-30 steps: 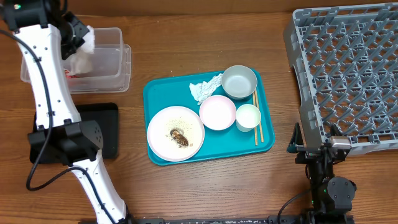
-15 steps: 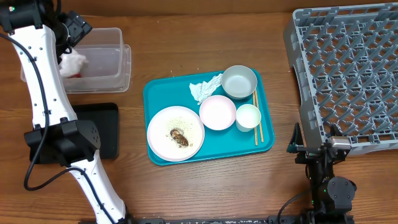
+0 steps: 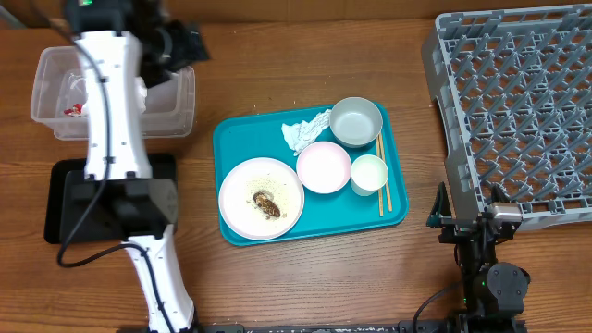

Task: Sort waste into correct bins and load items into the dishwasher
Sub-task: 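Return the left gripper to the tray and grasp the remaining tissue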

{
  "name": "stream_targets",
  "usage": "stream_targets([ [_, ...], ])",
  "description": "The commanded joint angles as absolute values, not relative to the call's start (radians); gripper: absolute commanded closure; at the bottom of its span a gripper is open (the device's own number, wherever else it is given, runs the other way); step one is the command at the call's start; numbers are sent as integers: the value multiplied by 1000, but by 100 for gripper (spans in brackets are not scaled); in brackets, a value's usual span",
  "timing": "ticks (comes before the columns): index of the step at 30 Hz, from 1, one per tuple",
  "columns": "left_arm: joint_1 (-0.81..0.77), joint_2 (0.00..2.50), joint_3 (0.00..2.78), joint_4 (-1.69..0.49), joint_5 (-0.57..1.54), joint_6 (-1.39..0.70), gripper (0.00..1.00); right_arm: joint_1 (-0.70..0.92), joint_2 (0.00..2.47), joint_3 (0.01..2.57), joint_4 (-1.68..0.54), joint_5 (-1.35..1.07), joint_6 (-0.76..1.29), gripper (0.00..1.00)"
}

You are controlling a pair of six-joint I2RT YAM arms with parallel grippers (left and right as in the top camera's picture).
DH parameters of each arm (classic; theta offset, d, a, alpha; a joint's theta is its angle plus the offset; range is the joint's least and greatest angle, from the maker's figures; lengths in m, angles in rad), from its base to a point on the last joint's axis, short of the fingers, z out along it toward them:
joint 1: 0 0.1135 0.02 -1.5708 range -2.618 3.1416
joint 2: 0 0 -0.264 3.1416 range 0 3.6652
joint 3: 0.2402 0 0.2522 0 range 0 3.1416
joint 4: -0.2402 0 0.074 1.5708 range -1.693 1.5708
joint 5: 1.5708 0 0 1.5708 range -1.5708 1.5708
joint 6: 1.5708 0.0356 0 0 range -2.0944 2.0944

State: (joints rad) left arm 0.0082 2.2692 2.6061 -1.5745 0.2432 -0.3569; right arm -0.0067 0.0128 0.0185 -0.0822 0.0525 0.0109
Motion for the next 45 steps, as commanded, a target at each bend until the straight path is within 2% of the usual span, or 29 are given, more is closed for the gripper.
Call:
stream_targets([
  [1, -101, 2257, 2547, -1557, 189, -307, 23, -9, 3, 8, -78, 59, 8, 0],
  [2, -131, 2257, 2521, -1539, 158, -307, 30, -9, 3, 8, -78, 59, 8, 0],
  [3, -159, 2257, 2490, -1519, 131, -307, 33, -9, 3, 8, -78, 59, 8, 0],
  [7, -257, 2257, 2343, -1420, 85, -311, 36, -9, 3, 8, -78, 59, 8, 0],
  [13, -347, 2257, 2144, -1259, 125, -341, 37, -9, 3, 8, -78, 59, 8, 0],
  [16, -384, 2257, 2065, -1188, 154, -364, 46, -9, 3, 8, -78, 59, 8, 0],
  [22, -434, 2257, 1956, -1077, 146, -409, 51, -9, 3, 8, -78, 59, 8, 0],
  [28, -453, 2257, 1867, -994, 55, -502, 53, -9, 3, 8, -78, 59, 8, 0],
  [36, -453, 2257, 1800, -931, 14, -502, 54, -9, 3, 8, -78, 59, 8, 0],
  [37, -453, 2257, 1800, -928, 7, -502, 56, -9, 3, 8, -78, 59, 8, 0],
  [40, -453, 2257, 1800, -918, -10, -502, 75, -9, 3, 8, -78, 59, 8, 0],
  [43, -453, 2257, 1800, -918, -10, -502, 85, -9, 3, 8, -78, 59, 8, 0],
  [45, -453, 2257, 1800, -918, -10, -502, 87, -9, 3, 8, -78, 59, 8, 0],
])
